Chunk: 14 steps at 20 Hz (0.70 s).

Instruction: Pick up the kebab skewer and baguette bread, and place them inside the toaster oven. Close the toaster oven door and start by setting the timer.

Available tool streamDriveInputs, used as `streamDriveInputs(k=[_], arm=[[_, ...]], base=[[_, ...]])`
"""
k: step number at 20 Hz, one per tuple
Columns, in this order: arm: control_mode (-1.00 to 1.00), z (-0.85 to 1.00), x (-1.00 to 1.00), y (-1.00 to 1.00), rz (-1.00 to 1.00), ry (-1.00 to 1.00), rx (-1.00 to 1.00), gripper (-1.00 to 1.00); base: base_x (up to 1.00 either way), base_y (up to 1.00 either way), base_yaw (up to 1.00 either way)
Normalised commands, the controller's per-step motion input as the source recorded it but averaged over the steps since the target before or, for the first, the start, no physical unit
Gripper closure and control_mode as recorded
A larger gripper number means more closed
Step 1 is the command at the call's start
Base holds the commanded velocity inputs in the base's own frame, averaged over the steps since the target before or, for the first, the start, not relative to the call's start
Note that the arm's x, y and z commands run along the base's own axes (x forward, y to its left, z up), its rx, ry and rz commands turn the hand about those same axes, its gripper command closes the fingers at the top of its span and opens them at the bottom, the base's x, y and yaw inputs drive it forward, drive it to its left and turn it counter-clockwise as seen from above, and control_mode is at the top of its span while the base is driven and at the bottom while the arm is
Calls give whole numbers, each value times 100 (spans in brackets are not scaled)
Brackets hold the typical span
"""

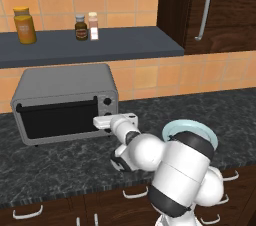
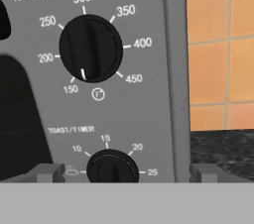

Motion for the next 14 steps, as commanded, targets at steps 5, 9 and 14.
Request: streamDriveInputs(k=[5, 9, 14], arm=[[-100, 0, 1, 12, -5, 0, -1, -100], [-100, 0, 2, 12, -5, 0, 0, -100], [-100, -2, 0, 8, -4, 0, -1, -100]], base=[[0, 0, 0], [0, 0, 0], [0, 0, 0]])
